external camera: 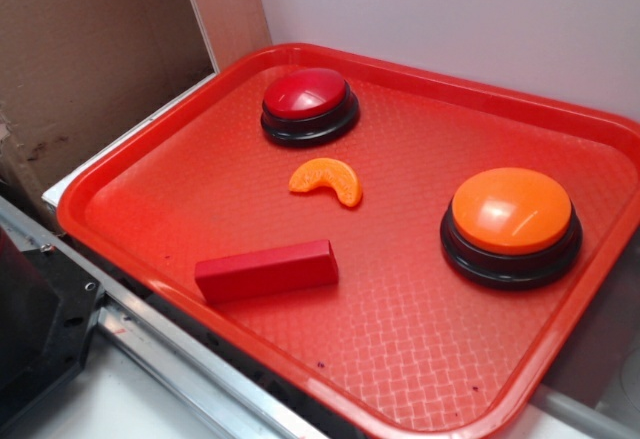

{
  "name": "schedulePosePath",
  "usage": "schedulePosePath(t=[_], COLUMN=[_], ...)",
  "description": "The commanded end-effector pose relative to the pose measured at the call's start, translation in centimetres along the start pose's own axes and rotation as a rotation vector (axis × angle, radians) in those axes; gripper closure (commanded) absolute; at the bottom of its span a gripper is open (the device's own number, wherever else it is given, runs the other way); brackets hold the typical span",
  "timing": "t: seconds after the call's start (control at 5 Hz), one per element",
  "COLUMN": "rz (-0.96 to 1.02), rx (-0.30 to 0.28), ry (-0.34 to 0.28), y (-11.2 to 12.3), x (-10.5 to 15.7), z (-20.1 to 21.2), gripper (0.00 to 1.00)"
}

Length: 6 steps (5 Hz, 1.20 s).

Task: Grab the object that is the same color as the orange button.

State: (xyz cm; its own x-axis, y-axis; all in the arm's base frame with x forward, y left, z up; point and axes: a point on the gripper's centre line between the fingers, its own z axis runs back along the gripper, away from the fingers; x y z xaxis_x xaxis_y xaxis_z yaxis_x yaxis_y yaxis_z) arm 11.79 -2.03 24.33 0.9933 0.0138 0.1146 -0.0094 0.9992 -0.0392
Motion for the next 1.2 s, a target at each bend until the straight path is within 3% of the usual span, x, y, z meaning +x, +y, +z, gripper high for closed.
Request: schedulePosePath(t=[0.0,0.4,0.6,1.0], rz=[0.0,0.177,0.374,0.795], rx=[0.0,0.013,0.001,0.004], ry=[0.0,-0.028,-0.081,-0.103], y=[0.0,-0.8,-1.5,-2.7], x=[0.0,2.1,4.0,8.0], z=[0.0,-2.3,-4.6,-9.4], gripper=[0.0,0.0,0.0,0.0])
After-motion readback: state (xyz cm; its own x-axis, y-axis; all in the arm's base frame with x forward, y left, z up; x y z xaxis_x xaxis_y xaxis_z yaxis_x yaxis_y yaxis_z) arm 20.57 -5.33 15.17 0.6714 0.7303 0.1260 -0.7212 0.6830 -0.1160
